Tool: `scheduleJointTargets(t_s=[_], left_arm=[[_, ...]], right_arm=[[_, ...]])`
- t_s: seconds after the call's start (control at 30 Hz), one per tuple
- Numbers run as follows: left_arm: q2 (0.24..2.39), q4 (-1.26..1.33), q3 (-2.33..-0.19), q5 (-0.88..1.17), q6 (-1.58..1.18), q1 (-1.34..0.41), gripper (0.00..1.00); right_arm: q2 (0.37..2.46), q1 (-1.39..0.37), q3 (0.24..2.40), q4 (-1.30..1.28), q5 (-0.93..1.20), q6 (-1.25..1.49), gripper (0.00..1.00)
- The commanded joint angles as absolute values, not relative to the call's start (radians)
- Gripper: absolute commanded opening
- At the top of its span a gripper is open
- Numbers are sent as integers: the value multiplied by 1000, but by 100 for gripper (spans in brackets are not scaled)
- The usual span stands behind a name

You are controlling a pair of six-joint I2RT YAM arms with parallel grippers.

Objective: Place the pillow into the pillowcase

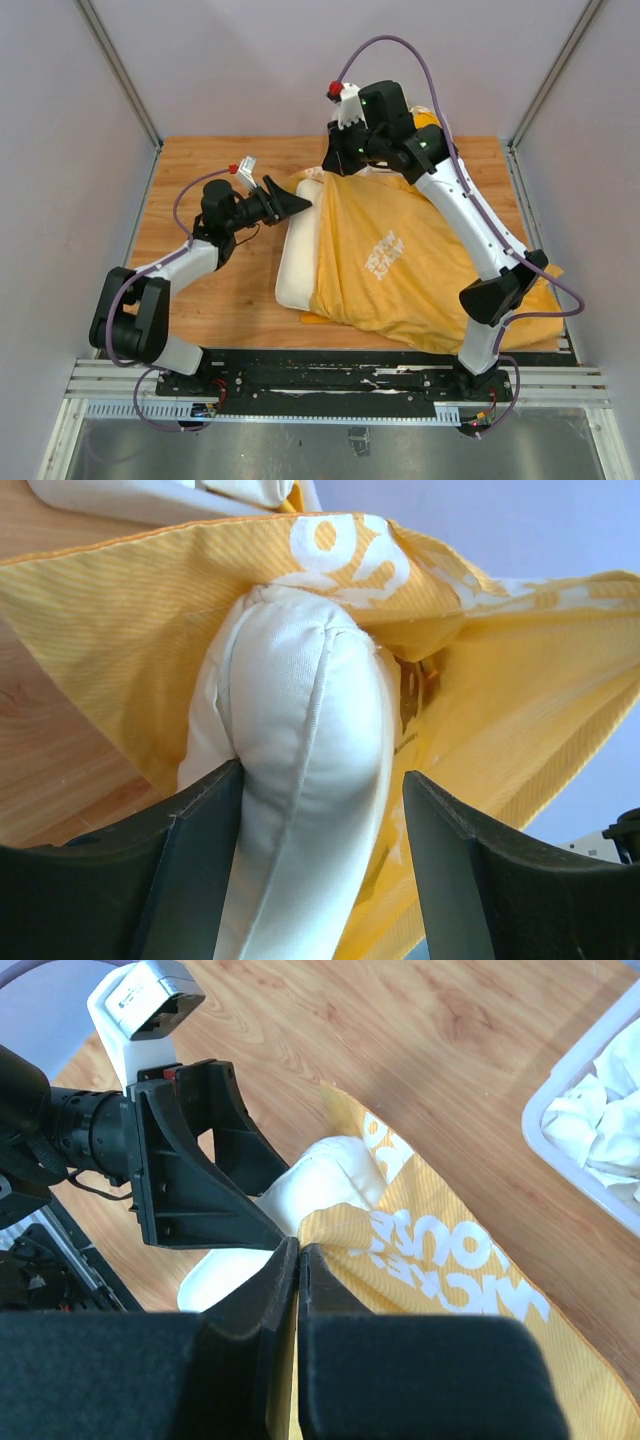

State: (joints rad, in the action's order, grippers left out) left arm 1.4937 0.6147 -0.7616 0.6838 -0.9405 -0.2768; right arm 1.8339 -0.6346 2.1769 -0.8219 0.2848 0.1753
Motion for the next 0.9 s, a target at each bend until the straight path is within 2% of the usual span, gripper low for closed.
scheduleJointTargets(t_s=[0.0, 0.13, 0.5, 0.63, 0.73, 0.87], left_arm=[[1397, 620, -712, 685, -917, -248, 68], [1342, 815, -615, 736, -1039, -218, 69], [1160, 813, -619, 775, -1061, -107, 73], [1144, 781, -606, 759, -1054, -42, 73], [1160, 611, -631, 702, -936, -35, 73], [1187, 602, -571, 617, -904, -34, 73]], right_arm=[[1764, -657, 2200, -718, 361, 176, 1], [1759, -643, 2219, -744, 358, 165, 1], [1743, -608, 2194, -749, 364, 161, 1], [1730, -604, 2182, -747, 360, 156, 1], [1708, -600, 2165, -733, 382, 158, 1], [1682, -600, 2164, -725, 399, 160, 1]])
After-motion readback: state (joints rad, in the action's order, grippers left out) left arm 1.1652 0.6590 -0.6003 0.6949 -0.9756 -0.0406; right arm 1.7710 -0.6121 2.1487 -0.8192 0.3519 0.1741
